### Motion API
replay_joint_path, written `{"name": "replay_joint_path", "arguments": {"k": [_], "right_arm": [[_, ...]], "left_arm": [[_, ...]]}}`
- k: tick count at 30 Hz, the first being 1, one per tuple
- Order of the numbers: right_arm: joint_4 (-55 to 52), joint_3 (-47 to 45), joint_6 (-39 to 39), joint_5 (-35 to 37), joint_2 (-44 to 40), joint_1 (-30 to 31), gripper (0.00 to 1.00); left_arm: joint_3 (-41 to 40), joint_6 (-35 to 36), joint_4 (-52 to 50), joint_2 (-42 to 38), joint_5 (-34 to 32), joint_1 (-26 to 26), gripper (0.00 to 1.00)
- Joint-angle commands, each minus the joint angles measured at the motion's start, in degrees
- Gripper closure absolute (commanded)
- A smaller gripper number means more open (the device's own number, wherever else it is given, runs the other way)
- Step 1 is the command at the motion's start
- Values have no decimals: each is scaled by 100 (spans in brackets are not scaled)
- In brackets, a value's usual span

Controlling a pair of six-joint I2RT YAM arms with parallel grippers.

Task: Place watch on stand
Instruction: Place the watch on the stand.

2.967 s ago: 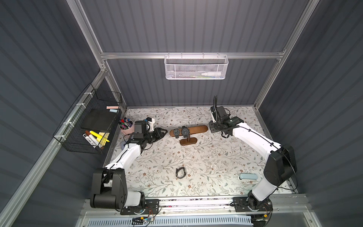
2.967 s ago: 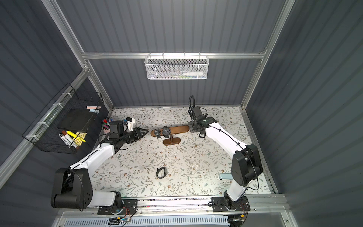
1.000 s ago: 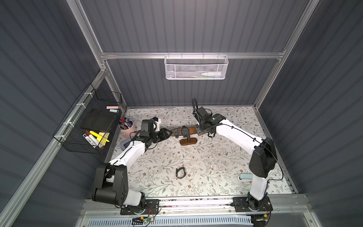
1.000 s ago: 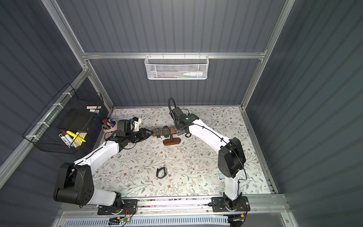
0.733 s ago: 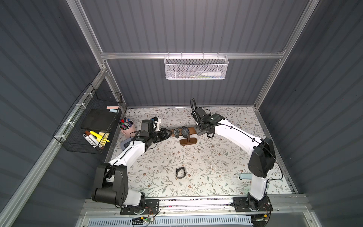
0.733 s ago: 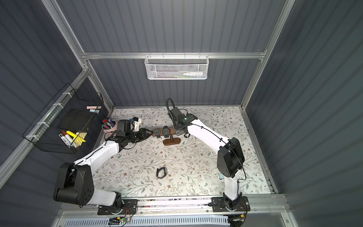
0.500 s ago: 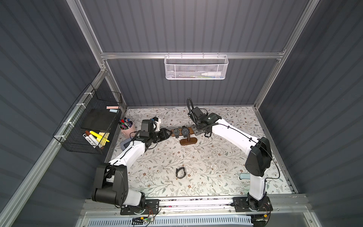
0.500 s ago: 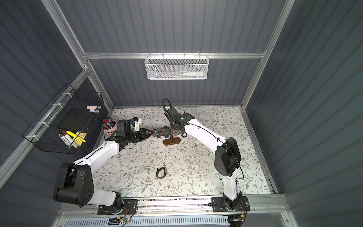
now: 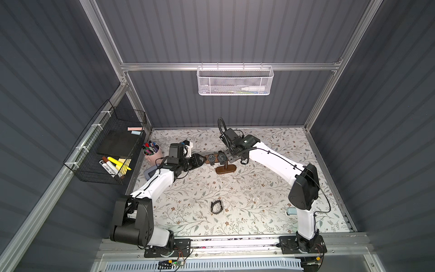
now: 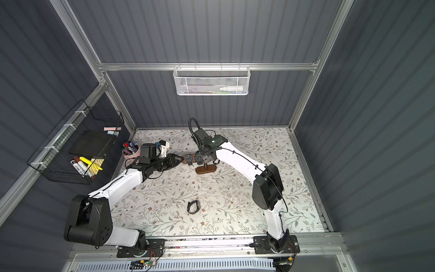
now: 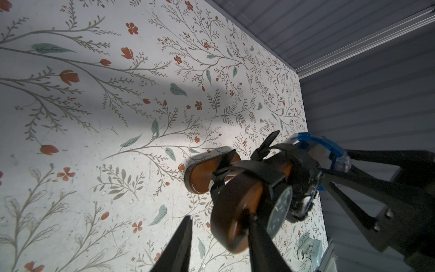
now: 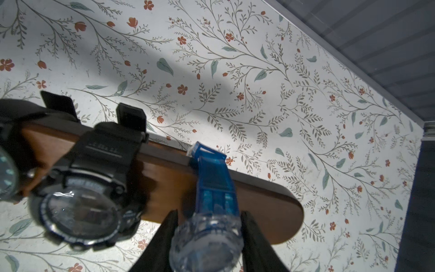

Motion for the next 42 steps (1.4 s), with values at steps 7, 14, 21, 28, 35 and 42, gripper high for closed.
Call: {"name": "replay_joint_path", "arguments": {"k": [7, 14, 21, 28, 35, 42], "right_arm": [[-530, 489, 92, 164, 357, 33, 80], [-536, 488, 91, 164, 357, 33, 67], [-538, 470, 116, 136, 345, 33, 61], [-528, 445, 121, 120, 321, 35, 57], [-518, 445, 111, 115, 321, 33, 52], [-526, 449, 121, 139, 316, 35, 49]], "left_arm": [[106, 116, -150, -70, 30, 15, 60], [110, 116, -155, -61, 27, 18, 60], [114, 124, -176, -53, 31, 16, 60], [110, 127, -173, -63, 30, 17, 60], [116, 131, -184, -61, 38, 19, 59], [118, 132, -188, -52, 56, 20, 59]]}}
